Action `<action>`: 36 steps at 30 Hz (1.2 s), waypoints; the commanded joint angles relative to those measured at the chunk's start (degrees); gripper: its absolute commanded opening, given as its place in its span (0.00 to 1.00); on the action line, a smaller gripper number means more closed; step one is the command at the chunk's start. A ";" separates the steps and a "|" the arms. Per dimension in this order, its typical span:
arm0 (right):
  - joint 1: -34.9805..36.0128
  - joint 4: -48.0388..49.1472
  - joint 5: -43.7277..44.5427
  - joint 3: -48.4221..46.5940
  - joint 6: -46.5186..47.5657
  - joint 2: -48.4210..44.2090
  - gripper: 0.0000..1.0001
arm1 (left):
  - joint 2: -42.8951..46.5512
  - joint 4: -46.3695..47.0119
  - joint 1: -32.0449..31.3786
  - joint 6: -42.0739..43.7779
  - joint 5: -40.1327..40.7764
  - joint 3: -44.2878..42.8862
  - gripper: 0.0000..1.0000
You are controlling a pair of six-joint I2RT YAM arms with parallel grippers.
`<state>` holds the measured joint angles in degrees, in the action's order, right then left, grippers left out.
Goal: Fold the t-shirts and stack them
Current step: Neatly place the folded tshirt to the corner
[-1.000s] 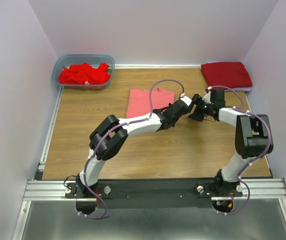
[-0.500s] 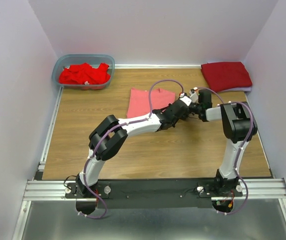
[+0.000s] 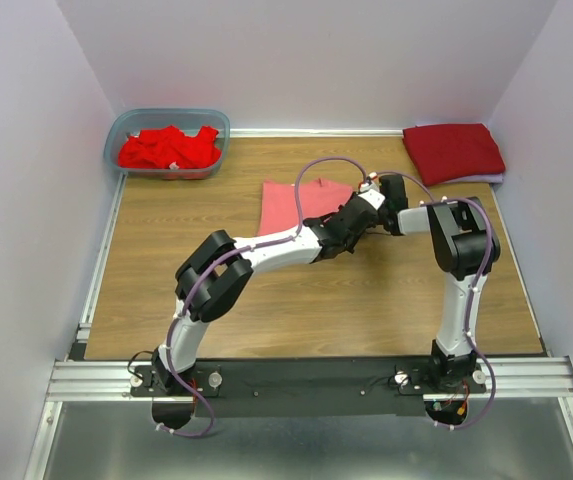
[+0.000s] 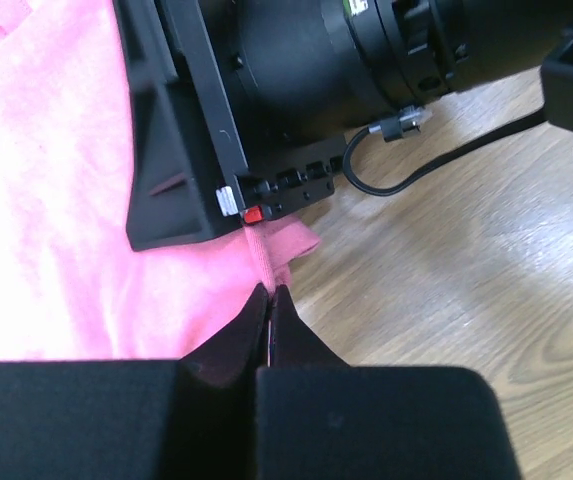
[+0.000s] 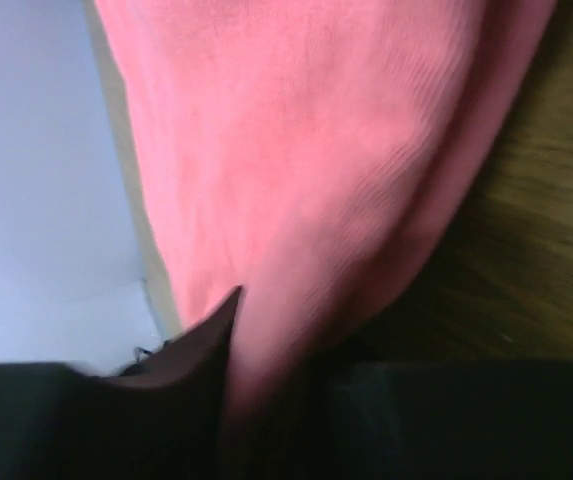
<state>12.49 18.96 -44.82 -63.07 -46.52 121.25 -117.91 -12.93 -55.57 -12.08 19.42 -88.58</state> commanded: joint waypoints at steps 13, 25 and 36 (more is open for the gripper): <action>0.69 -32.72 14.48 -12.86 29.71 -3.21 0.00 | 10.58 1.68 3.09 -1.99 -4.83 5.25 0.55; -2.99 -49.71 38.35 -33.50 52.66 -1.81 0.00 | 33.15 -3.24 22.51 -0.58 -9.84 18.16 0.56; -5.10 -49.72 69.24 -55.28 64.28 6.53 0.00 | 52.07 4.24 29.55 -4.97 -0.89 44.44 0.95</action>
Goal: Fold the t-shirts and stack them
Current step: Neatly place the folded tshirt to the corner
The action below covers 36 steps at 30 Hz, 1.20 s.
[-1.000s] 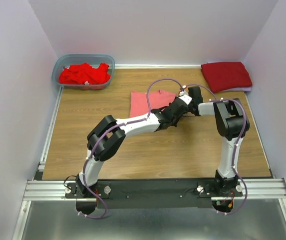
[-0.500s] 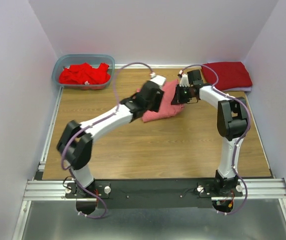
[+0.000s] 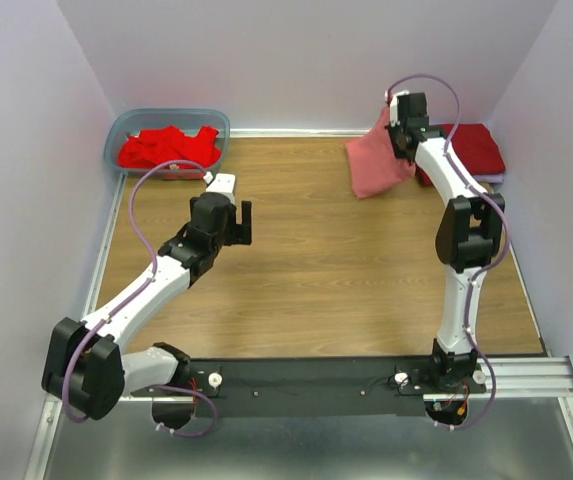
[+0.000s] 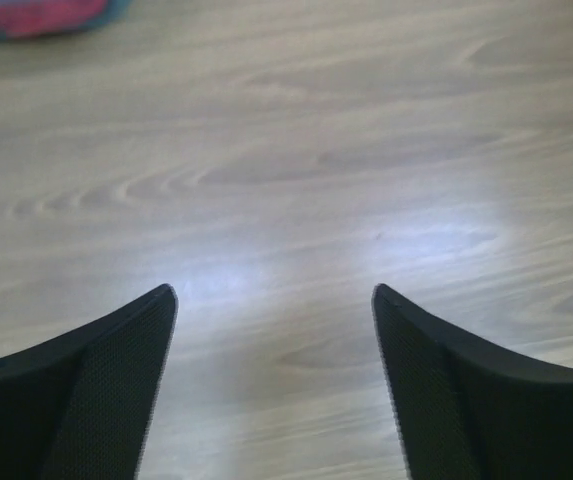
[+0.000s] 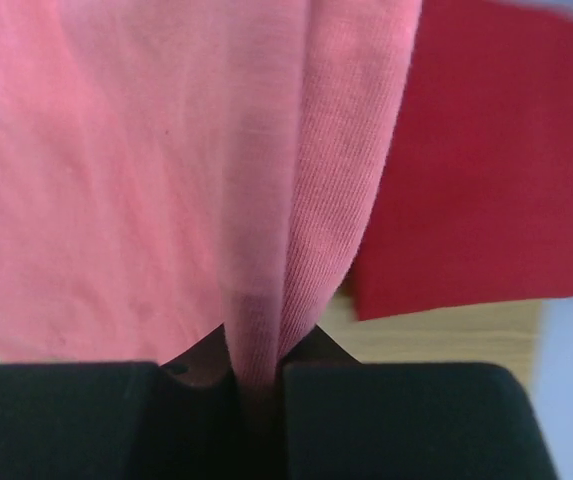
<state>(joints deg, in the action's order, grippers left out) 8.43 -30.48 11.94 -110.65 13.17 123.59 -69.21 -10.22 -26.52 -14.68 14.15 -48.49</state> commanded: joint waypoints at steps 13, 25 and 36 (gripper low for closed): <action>-4.47 0.77 19.87 -19.87 9.94 11.77 0.00 | 8.92 3.45 0.95 -4.75 16.43 7.53 0.98; -7.46 3.93 22.24 -24.26 14.08 13.08 0.00 | 5.31 3.71 0.86 -5.19 15.91 6.83 0.98; -15.37 8.33 17.94 -23.21 10.29 14.56 0.05 | 4.79 3.63 0.86 -5.27 16.34 6.57 0.98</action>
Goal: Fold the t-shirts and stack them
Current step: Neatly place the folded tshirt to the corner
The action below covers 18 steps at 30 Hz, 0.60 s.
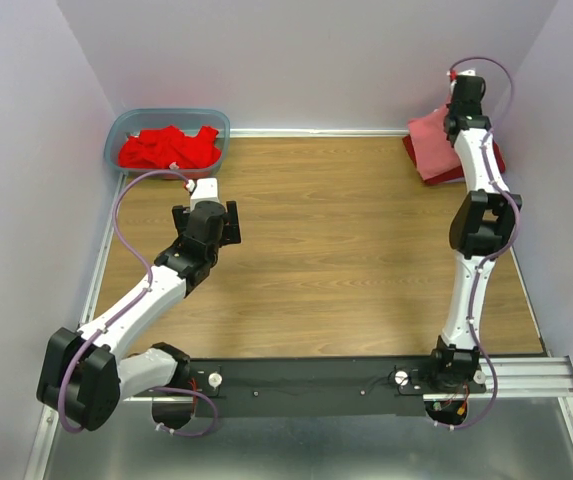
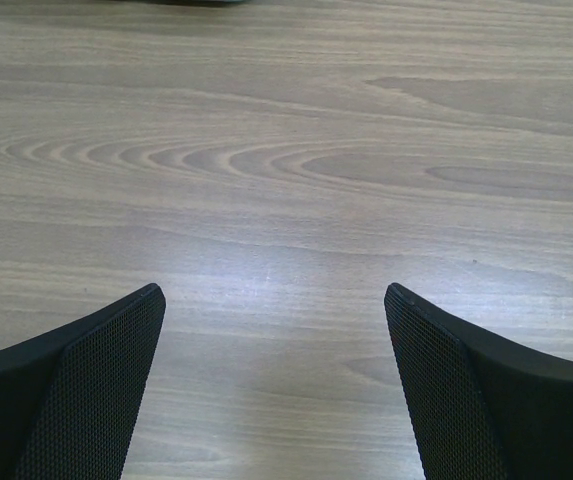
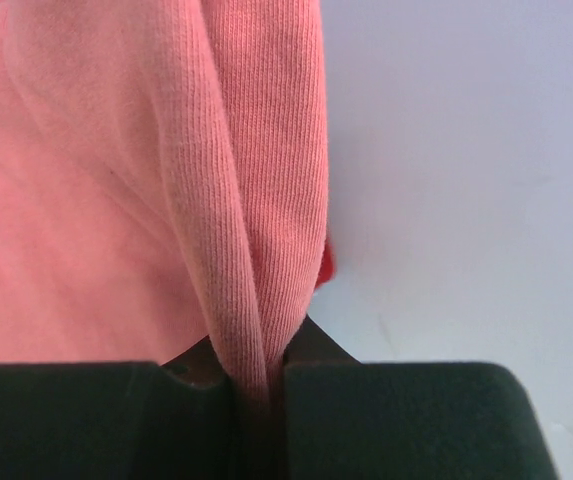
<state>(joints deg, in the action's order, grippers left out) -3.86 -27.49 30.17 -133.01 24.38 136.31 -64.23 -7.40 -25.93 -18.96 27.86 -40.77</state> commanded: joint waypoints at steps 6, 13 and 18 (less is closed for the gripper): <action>-4.40 8.85 -0.20 -0.06 -0.56 4.66 0.08 | -0.99 0.72 0.27 -0.99 2.73 -1.15 0.98; -4.49 11.93 -2.66 -1.11 0.31 7.30 0.13 | -1.87 0.81 0.27 -0.73 2.73 -1.24 0.98; -4.49 15.00 -2.40 -1.73 0.93 8.79 0.41 | -2.13 0.81 0.36 -0.73 2.73 -1.24 0.98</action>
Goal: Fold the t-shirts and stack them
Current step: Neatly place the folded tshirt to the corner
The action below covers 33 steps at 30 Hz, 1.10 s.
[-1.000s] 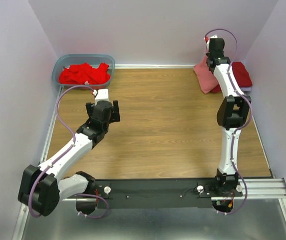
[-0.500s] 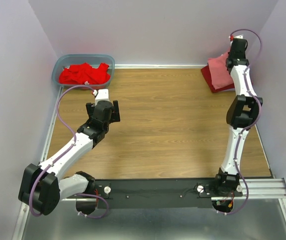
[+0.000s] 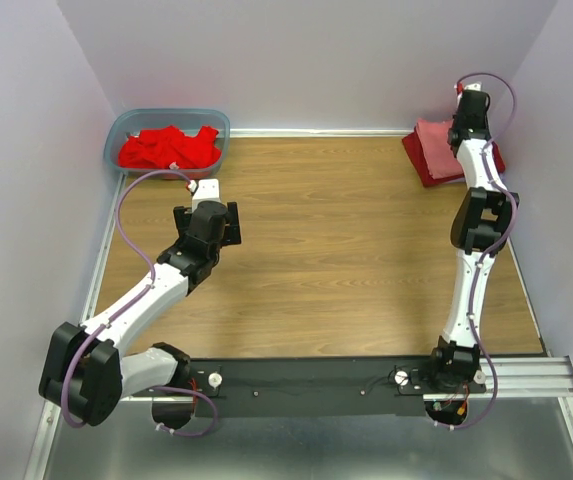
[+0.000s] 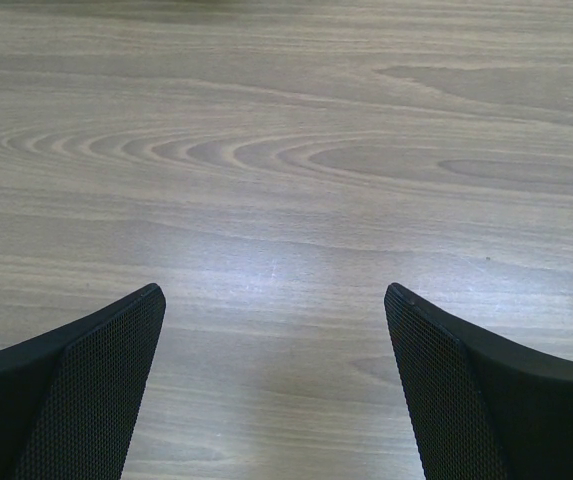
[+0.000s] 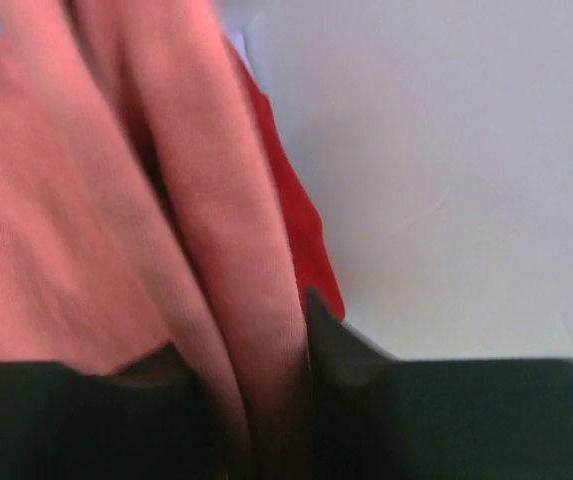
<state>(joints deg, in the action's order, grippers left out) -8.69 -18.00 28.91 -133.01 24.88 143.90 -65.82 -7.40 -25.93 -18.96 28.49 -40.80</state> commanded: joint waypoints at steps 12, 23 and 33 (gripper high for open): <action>1.56 6.92 0.90 3.89 -5.62 -9.50 0.90 | 0.60 0.72 0.27 -0.64 1.92 -1.74 0.98; 1.74 6.75 -31.43 20.77 -20.57 -17.95 0.71 | 5.70 0.98 0.27 -0.81 2.45 -1.30 0.98; 2.01 6.22 -34.18 22.62 -18.21 -12.77 0.59 | 5.97 1.16 0.36 -0.55 1.66 -1.39 0.97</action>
<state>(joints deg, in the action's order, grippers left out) -7.01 -10.48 -2.42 -110.24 5.54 128.92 -60.88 -7.38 -25.93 -18.96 28.84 -40.82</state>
